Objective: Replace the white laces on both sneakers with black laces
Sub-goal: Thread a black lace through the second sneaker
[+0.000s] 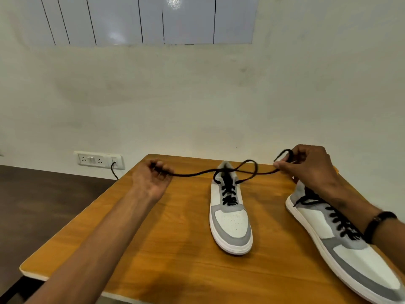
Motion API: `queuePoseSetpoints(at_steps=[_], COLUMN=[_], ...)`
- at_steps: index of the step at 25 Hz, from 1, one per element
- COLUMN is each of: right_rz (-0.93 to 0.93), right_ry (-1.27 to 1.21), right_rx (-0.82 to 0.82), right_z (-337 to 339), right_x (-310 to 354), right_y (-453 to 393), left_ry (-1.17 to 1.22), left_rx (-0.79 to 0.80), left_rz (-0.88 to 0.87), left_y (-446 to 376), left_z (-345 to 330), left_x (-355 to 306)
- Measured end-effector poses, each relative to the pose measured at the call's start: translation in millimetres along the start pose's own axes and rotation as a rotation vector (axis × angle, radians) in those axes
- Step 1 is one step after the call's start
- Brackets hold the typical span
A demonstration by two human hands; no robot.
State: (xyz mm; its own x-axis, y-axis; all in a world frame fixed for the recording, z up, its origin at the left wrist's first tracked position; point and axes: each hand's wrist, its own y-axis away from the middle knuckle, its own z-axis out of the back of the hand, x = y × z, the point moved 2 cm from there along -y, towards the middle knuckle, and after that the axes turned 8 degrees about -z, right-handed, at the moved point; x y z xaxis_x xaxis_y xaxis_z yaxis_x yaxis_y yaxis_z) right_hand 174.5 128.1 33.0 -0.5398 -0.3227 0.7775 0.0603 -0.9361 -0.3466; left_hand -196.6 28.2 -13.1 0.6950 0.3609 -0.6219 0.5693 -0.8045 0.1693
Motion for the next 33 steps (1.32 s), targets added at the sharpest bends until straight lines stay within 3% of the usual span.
queuePoseSetpoints(at_steps=[3, 6, 7, 9, 11, 12, 14, 16, 20, 24, 27, 30, 33], right_rz=[-0.149, -0.105, -0.035, 0.092, 0.077, 0.031, -0.046, -0.083, -0.068, -0.047, 0.062, 0.228, 0.305], right_ry=[0.318, 0.369, 0.335, 0.281, 0.309, 0.301, 0.219, 0.091, -0.096, -0.180, -0.110, 0.006, -0.095], right_rx=[-0.012, -0.079, -0.057, 0.112, 0.343, 0.413, 0.479, 0.452, 0.247, 0.206, 0.197, 0.030, -0.227], right_z=[6.7, -15.7, -27.8, -57.2, -88.3, -101.3, -121.1, -129.8, -125.4, -121.9, -121.4, -118.8, -102.0], right_x=[-30.7, -34.0, -26.2, -9.8, -2.1, -1.8, -9.0, -26.9, -57.6, -68.5, -64.4, -61.4, -64.4], right_y=[-7.6, -4.9, -1.1, 1.7, 3.5, 3.0, 5.8, 14.7, 44.4, 44.6, 42.1, 47.1, 45.8], left_ry=[-0.428, -1.133, -1.330, -1.521, -1.435, -1.358, -1.241, -1.144, -1.150, -1.105, -1.019, -0.945, -0.880], left_rx=[-0.174, -0.088, -0.076, 0.032, 0.323, 0.451, 0.554, 0.537, 0.561, 0.554, 0.471, 0.351, 0.257], left_rz=[-0.085, -0.033, -0.079, -0.375, -0.604, -0.625, -0.700, -0.822, -1.021, -1.013, -0.937, -0.912, -1.010], left_y=[-33.3, -43.5, -40.4, -24.3, -4.5, 3.8, 9.4, 8.1, 17.5, 15.4, 13.0, 15.9, 17.2], left_z=[48.6, 65.8, 64.3, 46.2, 18.2, 5.9, -5.1, -1.6, 17.4, 14.6, 12.3, 10.2, 12.7], left_x=[-12.1, 9.2, 21.5, 53.0, 90.1, 106.1, 129.4, 141.8, 155.7, 153.0, 149.0, 143.9, 131.1])
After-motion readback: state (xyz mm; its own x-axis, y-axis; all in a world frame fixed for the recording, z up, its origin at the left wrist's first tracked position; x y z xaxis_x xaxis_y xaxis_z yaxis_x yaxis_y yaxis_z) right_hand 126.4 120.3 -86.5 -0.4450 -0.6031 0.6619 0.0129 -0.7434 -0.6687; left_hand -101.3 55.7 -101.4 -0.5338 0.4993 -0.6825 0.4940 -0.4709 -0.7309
